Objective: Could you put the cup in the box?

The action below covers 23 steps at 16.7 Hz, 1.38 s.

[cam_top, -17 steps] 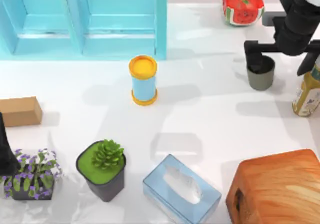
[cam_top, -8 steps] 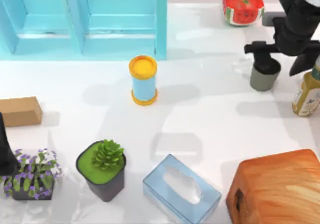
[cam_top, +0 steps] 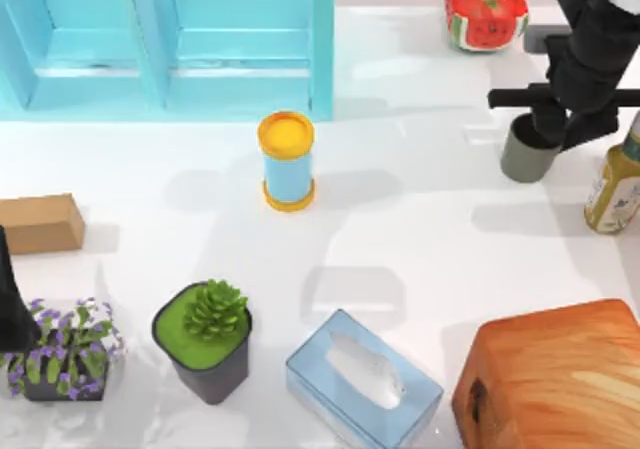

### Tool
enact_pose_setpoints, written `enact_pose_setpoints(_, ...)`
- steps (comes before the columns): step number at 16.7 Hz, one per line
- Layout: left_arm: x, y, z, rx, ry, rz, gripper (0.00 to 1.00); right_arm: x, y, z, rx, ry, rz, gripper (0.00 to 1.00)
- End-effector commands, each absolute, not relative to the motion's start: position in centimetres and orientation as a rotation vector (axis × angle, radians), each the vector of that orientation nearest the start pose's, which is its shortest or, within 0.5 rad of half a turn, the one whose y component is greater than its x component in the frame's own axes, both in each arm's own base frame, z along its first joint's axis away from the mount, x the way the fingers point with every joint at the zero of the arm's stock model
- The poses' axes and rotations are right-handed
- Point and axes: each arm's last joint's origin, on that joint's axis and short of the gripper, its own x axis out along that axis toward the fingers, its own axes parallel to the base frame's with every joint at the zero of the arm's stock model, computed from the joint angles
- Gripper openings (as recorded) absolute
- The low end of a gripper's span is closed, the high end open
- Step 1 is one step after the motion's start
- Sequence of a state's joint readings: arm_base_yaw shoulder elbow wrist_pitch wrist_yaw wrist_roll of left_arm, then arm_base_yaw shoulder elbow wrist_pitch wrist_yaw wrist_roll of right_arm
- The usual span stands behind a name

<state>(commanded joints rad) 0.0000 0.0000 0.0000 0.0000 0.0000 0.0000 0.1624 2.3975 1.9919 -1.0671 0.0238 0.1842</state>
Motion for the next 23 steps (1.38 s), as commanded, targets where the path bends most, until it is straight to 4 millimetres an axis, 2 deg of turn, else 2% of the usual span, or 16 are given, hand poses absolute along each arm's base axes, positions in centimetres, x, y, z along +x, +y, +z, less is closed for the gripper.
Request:
enact_pose_setpoints(8,10.6,-0.1,16.0,0.000,0.000,0.000,1.00,47.2,8.1,14.0,0.009,1.466,-0.007,0.00)
enact_pose_setpoints(10,10.6,-0.1,16.0,0.000,0.000,0.000,1.00,47.6,7.0,16.0,0.024,1.398,0.024,0.00)
enact_pose_setpoints(12,10.6,-0.1,16.0,0.000,0.000,0.000,1.00,47.9,4.1,19.4,0.037,1.286,0.056,0.00)
enact_pose_setpoints(15,10.6,-0.1,16.0,0.000,0.000,0.000,1.00,46.2,-3.1,24.5,0.012,1.180,0.054,0.00)
enact_pose_setpoints(17,10.6,-0.1,16.0,0.000,0.000,0.000,1.00,43.2,-8.2,26.2,-0.016,1.206,0.025,0.00)
enact_pose_setpoints(19,10.6,-0.1,16.0,0.000,0.000,0.000,1.00,39.2,-12.5,26.8,-0.026,1.288,-0.008,0.00)
enact_pose_setpoints(21,10.6,-0.1,16.0,0.000,0.000,0.000,1.00,35.2,-15.5,27.3,-0.023,1.378,-0.030,0.00)
enact_pose_setpoints(23,10.6,-0.1,16.0,0.000,0.000,0.000,1.00,31.9,-16.9,27.9,-0.023,1.444,-0.038,0.00)
